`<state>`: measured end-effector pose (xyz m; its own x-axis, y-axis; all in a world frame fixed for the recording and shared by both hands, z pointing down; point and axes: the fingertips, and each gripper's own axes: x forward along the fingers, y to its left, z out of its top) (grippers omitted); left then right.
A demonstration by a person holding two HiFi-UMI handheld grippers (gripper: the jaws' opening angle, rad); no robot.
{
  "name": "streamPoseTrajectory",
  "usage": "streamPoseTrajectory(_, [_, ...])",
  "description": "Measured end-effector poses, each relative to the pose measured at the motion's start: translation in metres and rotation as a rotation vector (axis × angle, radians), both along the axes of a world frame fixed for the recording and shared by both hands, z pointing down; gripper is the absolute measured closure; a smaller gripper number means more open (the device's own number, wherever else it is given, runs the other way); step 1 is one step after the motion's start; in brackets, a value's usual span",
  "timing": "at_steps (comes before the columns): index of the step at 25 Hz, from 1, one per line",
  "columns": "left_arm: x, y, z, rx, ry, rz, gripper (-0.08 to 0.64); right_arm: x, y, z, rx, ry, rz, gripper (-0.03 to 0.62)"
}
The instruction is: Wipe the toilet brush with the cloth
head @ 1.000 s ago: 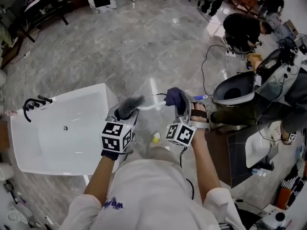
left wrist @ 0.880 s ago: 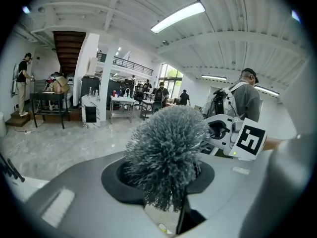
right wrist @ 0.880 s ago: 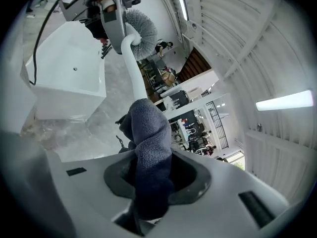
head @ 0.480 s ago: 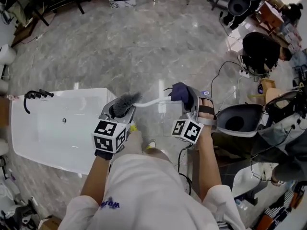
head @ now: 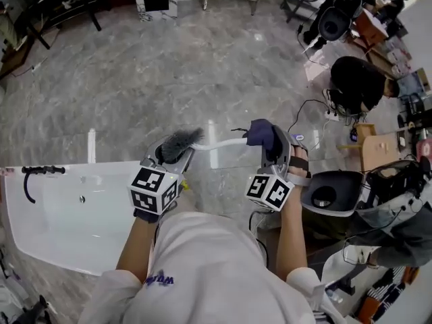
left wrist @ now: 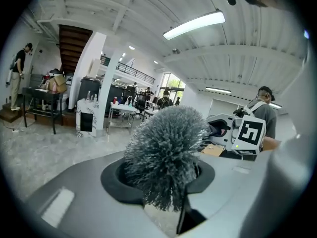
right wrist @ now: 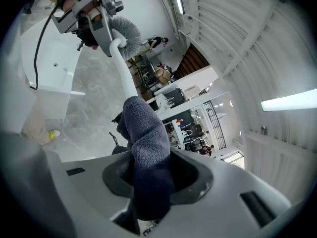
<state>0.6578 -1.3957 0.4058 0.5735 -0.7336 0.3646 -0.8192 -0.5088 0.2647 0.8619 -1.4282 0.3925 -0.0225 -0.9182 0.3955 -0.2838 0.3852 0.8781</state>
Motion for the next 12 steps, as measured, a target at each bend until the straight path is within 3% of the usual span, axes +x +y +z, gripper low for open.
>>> streamPoseTrajectory(7, [-0.018, -0.096, -0.006, 0.025, 0.021, 0.101, 0.4, -0.016, -0.077, -0.01, 0.028, 0.024, 0.088, 0.459])
streamPoseTrajectory(12, [-0.004, -0.169, 0.008, 0.01, 0.013, 0.123, 0.4, -0.003, -0.145, 0.004, 0.005, 0.016, 0.107, 0.459])
